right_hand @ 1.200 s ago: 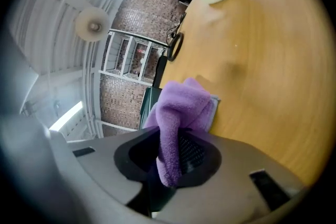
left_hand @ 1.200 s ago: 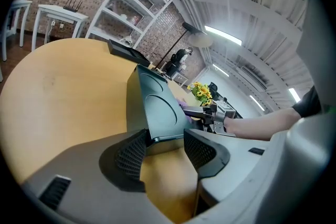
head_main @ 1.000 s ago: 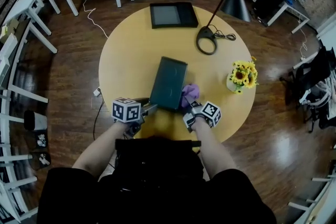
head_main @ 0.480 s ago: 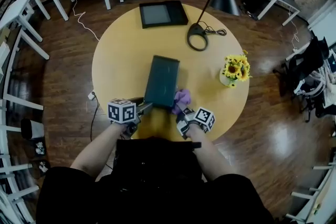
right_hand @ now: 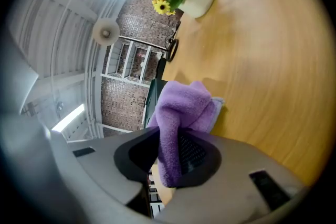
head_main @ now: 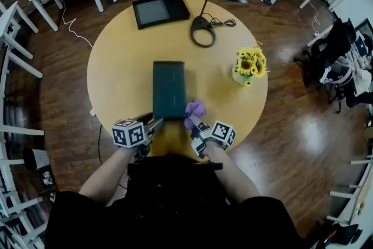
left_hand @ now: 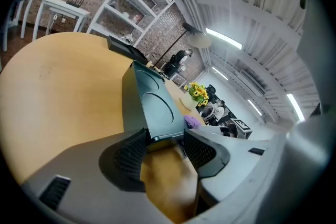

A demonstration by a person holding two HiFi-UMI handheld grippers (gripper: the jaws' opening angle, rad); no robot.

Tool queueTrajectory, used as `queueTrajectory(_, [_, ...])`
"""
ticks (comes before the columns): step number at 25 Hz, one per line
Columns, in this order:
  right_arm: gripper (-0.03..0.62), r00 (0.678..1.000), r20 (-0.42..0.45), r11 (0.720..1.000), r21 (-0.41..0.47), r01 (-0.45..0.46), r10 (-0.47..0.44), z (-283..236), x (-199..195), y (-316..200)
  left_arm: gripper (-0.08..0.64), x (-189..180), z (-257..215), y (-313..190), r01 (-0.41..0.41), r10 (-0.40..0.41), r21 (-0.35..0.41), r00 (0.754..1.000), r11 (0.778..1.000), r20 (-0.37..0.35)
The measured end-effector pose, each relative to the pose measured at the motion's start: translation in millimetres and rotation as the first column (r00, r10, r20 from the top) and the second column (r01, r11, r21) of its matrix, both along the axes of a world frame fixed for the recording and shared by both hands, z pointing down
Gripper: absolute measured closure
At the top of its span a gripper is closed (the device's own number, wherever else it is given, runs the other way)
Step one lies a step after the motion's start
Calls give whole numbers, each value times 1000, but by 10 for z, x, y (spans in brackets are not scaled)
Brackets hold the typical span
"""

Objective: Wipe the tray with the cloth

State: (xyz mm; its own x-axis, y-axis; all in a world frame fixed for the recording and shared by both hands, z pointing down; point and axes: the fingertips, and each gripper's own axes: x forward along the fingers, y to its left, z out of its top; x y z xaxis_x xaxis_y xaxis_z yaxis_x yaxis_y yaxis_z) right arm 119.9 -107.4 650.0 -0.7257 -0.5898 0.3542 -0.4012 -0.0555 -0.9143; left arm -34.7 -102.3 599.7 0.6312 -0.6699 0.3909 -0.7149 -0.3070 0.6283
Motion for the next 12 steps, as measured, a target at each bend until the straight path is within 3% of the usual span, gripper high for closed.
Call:
queueTrajectory(6, [515, 996, -50, 997, 20, -76, 77, -7, 323, -134, 354, 352, 20, 131, -8, 5, -53, 999, 999, -50])
queueTrajectory(12, [514, 990, -63, 991, 61, -120, 124, -105, 521, -262, 311, 526, 13, 88, -169, 157, -109, 981, 980, -111])
